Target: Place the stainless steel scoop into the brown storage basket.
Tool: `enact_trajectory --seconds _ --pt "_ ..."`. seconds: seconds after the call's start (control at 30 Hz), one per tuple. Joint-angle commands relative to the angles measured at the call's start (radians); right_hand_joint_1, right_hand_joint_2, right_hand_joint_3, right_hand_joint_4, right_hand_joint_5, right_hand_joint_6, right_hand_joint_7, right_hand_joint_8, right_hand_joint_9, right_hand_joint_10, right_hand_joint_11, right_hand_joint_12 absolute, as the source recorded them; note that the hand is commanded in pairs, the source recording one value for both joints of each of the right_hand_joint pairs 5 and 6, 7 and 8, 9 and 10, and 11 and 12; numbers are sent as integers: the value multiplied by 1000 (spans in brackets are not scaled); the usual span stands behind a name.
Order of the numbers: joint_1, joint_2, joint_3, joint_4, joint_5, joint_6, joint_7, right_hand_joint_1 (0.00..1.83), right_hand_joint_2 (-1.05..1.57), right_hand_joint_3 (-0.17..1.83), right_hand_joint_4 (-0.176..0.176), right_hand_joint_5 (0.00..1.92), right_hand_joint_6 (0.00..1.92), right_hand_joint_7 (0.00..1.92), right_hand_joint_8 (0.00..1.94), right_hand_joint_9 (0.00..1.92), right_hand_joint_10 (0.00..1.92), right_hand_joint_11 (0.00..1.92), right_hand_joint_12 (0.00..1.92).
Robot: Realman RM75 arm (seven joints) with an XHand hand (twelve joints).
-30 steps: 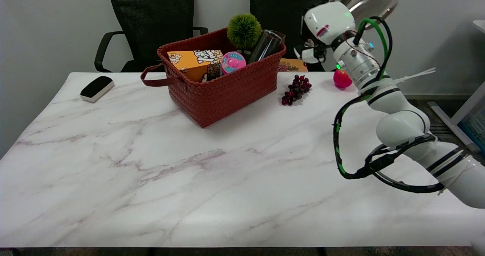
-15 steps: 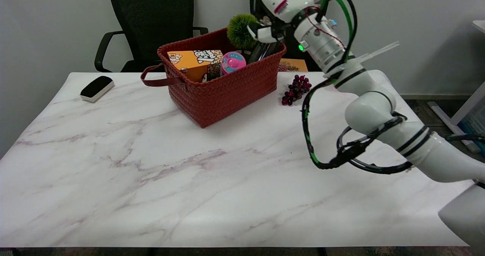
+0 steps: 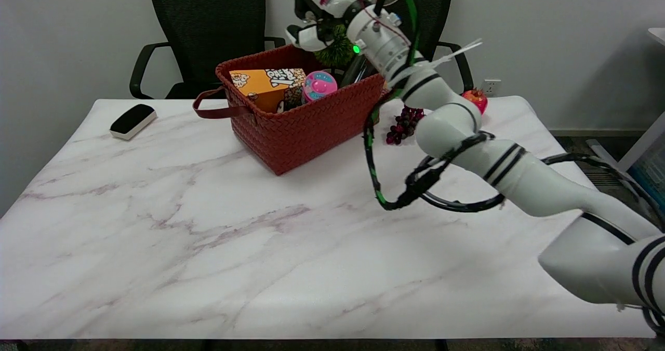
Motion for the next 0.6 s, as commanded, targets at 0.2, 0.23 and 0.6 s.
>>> enact_trajectory --seconds 0.2,0.23,0.6 --pt "245 -436 -90 -614 -150 50 173 987 925 682 0 1903 1903 1920 1920 1830 1830 1920 1920" --pt "256 -456 -105 -627 -164 56 196 987 920 684 0 1904 1904 1920 1920 1831 1831 1920 1920" --pt "237 -582 -110 -745 -247 69 217 990 889 695 0 1906 1906 1920 1920 1831 1831 1920 1920"
